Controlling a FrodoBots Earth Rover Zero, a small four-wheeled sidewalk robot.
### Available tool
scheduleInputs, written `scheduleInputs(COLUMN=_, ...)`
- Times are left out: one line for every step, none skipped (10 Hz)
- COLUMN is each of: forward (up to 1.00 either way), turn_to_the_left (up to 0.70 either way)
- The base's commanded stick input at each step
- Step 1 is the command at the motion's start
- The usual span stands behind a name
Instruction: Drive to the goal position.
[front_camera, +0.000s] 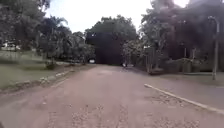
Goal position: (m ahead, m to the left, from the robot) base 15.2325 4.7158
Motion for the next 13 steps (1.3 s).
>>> scheduleInputs(forward=0.70, turn_to_the_left=0.00)
scheduleInputs(forward=0.70, turn_to_the_left=0.00)
scheduleInputs(forward=0.70, turn_to_the_left=0.00)
scheduleInputs(forward=0.70, turn_to_the_left=0.00)
scheduleInputs(forward=0.70, turn_to_the_left=0.00)
scheduleInputs(forward=0.70, turn_to_the_left=0.00)
scheduleInputs(forward=0.70, turn_to_the_left=0.00)
scheduleInputs(forward=0.70, turn_to_the_left=0.00)
scheduleInputs(forward=0.70, turn_to_the_left=0.00)
scheduleInputs(forward=0.70, turn_to_the_left=0.00)
scheduleInputs(forward=0.70, turn_to_the_left=0.00)
scheduleInputs(forward=0.70, turn_to_the_left=0.00)
scheduleInputs(forward=0.70, turn_to_the_left=0.00)
